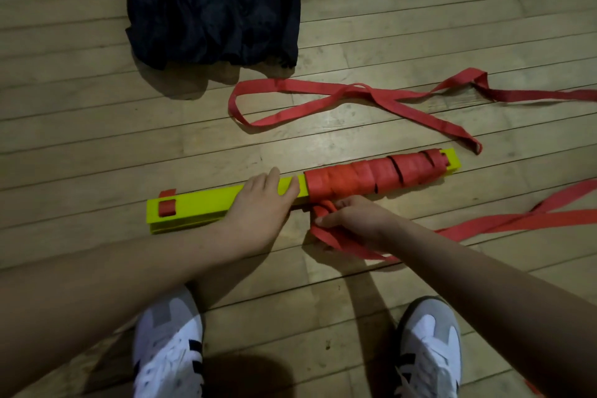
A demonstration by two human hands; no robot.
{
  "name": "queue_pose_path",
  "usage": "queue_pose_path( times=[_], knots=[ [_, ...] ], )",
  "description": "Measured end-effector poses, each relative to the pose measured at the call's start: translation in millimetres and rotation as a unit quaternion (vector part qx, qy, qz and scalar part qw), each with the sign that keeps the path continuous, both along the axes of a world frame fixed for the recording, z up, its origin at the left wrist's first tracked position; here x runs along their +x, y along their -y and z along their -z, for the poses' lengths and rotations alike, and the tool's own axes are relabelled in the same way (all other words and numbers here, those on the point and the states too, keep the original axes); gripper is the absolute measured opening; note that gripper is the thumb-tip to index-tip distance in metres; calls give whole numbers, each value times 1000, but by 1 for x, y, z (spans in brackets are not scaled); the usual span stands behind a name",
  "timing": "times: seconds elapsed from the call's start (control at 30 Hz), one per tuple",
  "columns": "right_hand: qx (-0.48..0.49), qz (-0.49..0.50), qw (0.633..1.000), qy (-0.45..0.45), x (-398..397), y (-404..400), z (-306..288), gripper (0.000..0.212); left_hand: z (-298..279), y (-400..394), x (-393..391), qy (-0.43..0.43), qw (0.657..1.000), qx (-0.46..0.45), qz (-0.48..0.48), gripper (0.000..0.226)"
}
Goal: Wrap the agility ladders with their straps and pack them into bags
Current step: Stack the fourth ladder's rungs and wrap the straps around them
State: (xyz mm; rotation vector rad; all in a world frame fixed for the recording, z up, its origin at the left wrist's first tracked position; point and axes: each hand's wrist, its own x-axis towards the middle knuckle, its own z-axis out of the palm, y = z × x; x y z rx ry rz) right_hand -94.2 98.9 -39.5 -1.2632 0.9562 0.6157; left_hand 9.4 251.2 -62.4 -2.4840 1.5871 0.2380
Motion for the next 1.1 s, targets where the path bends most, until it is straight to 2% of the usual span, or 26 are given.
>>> queue_pose_path(
  times=[0.1, 0.23, 0.33, 0.4, 0.57, 0.67, 0.73, 0.8, 0.9, 1.0, 1.1],
  knots=[
    [-5, -25, 1000, -4, -6, 1, -2, 8, -7, 6, 1, -65, 996, 26, -49, 57],
    [-20, -6, 1000, 22, -9, -3, -2, 18, -14, 10, 2, -60, 996, 38, -55, 54],
    [-13, 33, 999, 33, -10, -3, 2, 19, -20, 14, 5, -61, 995, 47, -64, 52],
    [-17, 19, 999, 27, -11, 1, 0, 18, -23, 18, 10, -66, 993, 55, -81, 51],
    [-16, -19, 999, 31, -7, 8, -13, 12, -22, 29, 31, -71, 985, 51, -152, 57],
    [-18, 0, 999, 43, 0, 8, -16, 9, -22, 38, 35, -42, 982, 29, -183, 63],
    [-21, 8, 998, 52, 4, 8, -14, 14, -23, 43, 39, -19, 982, 24, -186, 68],
    [-33, -12, 998, 55, 6, 6, -14, 20, -23, 44, 43, 8, 985, 29, -170, 68],
    [-48, -45, 996, 58, 8, 2, -14, 20, -18, 37, 44, 51, 995, 48, -78, 58],
    [-55, -46, 996, 56, 8, 1, -14, 12, -16, 22, 37, 49, 998, 21, -19, 61],
    [-56, -31, 996, 65, 6, 1, -13, 5, -16, 6, 26, 26, 999, -10, 16, 51]
  ],
)
